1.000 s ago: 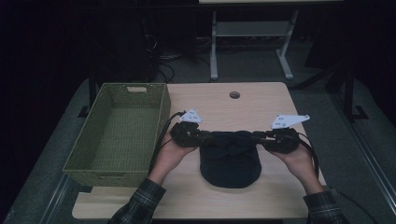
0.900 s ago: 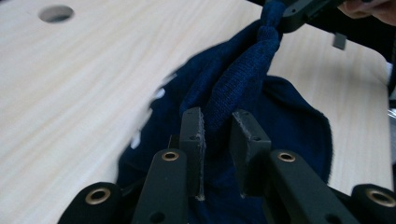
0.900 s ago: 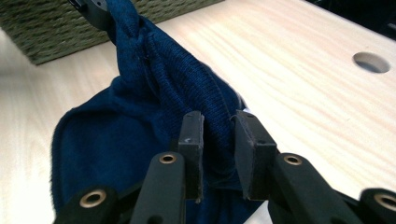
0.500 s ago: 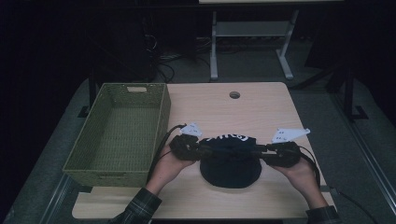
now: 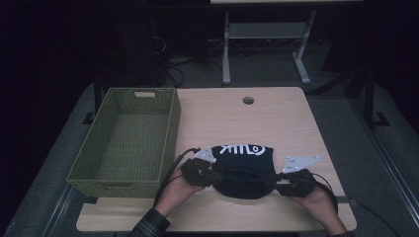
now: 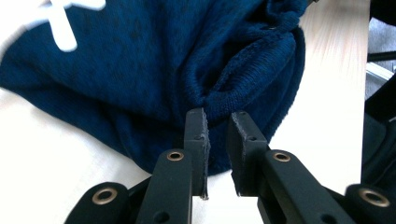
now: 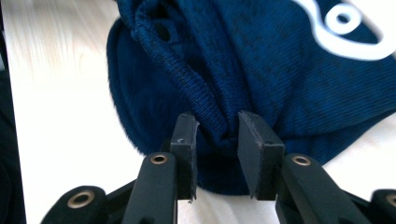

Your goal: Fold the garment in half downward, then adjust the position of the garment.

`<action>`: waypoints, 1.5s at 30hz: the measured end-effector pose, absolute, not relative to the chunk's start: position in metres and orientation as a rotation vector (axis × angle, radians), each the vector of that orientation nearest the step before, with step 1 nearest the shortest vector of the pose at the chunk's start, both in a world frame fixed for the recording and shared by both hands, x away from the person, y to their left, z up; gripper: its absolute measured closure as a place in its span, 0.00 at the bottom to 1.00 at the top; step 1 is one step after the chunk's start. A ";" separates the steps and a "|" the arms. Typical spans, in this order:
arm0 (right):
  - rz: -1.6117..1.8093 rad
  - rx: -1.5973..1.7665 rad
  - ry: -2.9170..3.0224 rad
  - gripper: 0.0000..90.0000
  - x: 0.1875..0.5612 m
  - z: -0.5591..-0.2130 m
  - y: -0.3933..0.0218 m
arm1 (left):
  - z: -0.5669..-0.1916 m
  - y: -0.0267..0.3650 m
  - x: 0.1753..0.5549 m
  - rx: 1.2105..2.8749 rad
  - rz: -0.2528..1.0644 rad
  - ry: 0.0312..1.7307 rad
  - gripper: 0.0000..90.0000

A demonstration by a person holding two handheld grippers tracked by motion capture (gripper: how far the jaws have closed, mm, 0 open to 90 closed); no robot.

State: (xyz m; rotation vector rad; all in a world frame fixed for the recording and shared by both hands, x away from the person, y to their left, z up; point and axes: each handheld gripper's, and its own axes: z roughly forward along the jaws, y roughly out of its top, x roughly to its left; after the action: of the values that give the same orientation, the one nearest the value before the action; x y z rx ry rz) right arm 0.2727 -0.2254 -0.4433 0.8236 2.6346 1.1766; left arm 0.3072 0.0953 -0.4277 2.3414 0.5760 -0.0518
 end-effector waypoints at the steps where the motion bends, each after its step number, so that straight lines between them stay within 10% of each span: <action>1: 1.169 0.822 2.642 0.75 0.271 -0.446 -0.224 | -0.429 0.095 0.306 2.352 -0.054 0.571 0.87; 29: 1.317 0.841 2.511 0.68 0.266 -0.415 -0.256 | -0.390 0.112 0.298 2.239 0.002 0.633 0.84; 45: 1.316 0.809 2.587 0.93 0.306 -0.422 -0.226 | -0.379 0.087 0.346 2.187 0.077 0.721 0.90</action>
State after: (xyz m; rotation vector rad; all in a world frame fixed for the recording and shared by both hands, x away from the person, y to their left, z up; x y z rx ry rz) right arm 0.3057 -0.2260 -0.4217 0.8092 2.5872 1.3159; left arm 0.3457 0.0872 -0.3786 2.1871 0.7215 0.0774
